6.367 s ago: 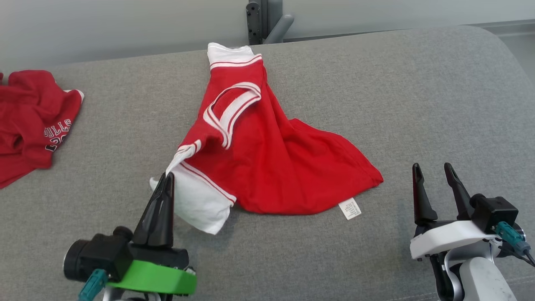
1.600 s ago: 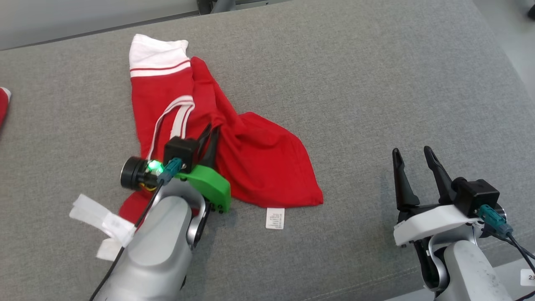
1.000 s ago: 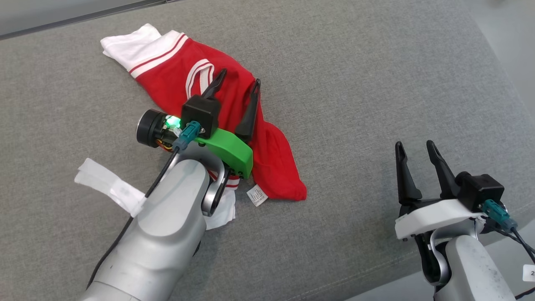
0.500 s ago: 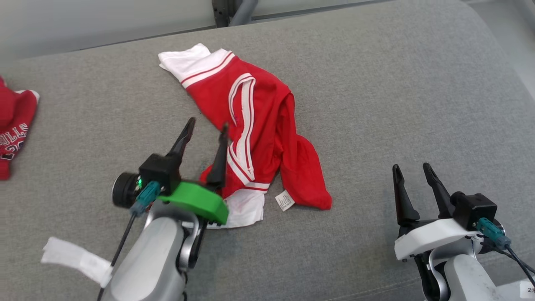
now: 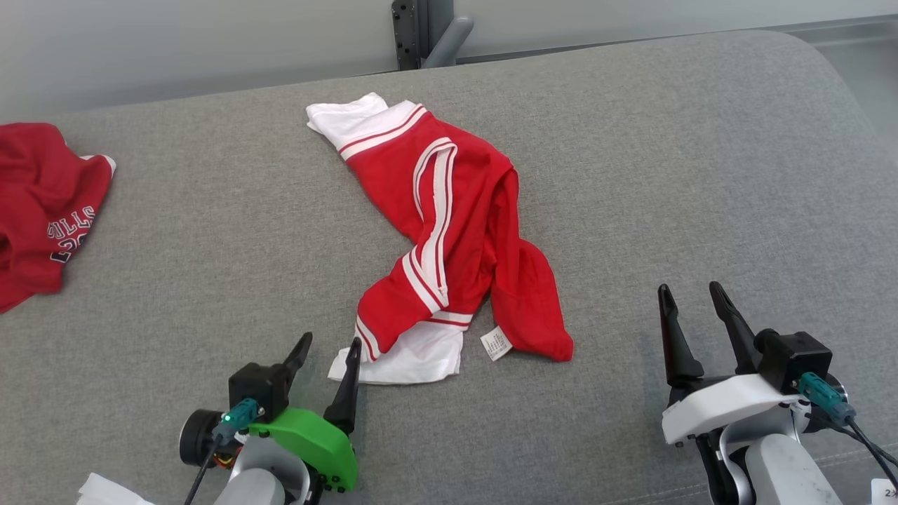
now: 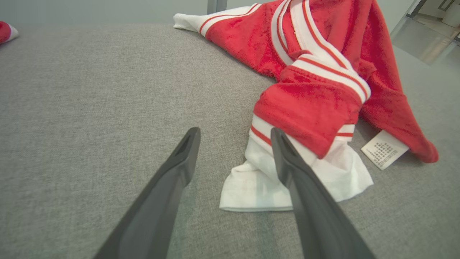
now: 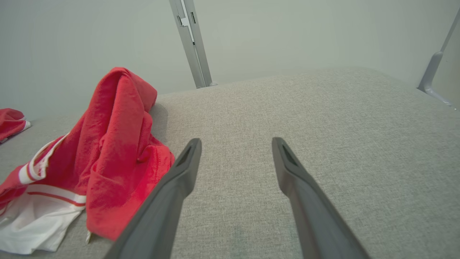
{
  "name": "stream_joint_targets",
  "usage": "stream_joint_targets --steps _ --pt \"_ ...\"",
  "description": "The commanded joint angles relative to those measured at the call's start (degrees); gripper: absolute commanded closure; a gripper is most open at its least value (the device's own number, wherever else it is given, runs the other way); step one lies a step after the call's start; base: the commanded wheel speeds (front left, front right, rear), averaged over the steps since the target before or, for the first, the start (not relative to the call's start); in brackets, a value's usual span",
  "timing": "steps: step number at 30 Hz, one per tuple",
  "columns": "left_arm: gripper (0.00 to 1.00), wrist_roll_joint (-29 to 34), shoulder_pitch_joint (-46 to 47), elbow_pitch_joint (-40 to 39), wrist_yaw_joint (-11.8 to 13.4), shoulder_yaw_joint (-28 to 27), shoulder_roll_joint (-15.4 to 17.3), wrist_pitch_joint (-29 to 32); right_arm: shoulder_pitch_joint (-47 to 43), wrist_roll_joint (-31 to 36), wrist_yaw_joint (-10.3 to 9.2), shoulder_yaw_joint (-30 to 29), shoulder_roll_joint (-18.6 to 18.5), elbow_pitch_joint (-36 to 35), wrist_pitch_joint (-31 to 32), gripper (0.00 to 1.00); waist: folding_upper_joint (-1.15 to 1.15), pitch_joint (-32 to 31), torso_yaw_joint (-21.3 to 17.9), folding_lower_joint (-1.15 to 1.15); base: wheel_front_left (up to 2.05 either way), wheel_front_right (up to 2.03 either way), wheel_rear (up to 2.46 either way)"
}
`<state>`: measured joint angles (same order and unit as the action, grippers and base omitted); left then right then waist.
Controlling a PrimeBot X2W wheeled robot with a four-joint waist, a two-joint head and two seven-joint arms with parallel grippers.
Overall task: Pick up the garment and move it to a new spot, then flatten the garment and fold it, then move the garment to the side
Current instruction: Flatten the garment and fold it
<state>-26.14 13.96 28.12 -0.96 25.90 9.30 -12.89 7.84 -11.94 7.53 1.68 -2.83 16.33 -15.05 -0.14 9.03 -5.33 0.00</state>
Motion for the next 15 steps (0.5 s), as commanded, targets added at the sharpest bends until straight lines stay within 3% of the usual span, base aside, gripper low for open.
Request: stream_joint_targets --steps 1,10,12,15 --pt "0.0 -0.19 -0.85 0.36 -0.28 0.21 0.54 0.29 -0.13 0.54 -0.09 -0.08 -0.12 0.02 -0.15 0.0 0.14 0.1 -0.19 0.0 0.0 0.0 0.0" --pt "0.02 -1.28 -1.41 3.93 -0.21 0.44 1.26 2.79 0.18 0.58 -0.09 -0.63 -0.12 -0.3 -0.15 0.0 0.14 0.61 -1.12 0.0 0.0 0.0 0.0" --pt "0.15 -1.36 -0.91 4.71 -0.17 0.49 0.96 2.61 0.27 0.56 -0.09 -0.66 -0.12 -0.38 -0.15 0.0 0.14 0.7 -1.25 0.0 0.0 0.0 0.0" --pt "0.55 -1.16 -0.1 5.79 -0.72 1.35 0.25 2.8 0.4 0.64 -0.09 -0.74 -0.12 -0.48 -0.15 0.0 0.14 0.85 -1.4 0.0 0.0 0.0 0.0"
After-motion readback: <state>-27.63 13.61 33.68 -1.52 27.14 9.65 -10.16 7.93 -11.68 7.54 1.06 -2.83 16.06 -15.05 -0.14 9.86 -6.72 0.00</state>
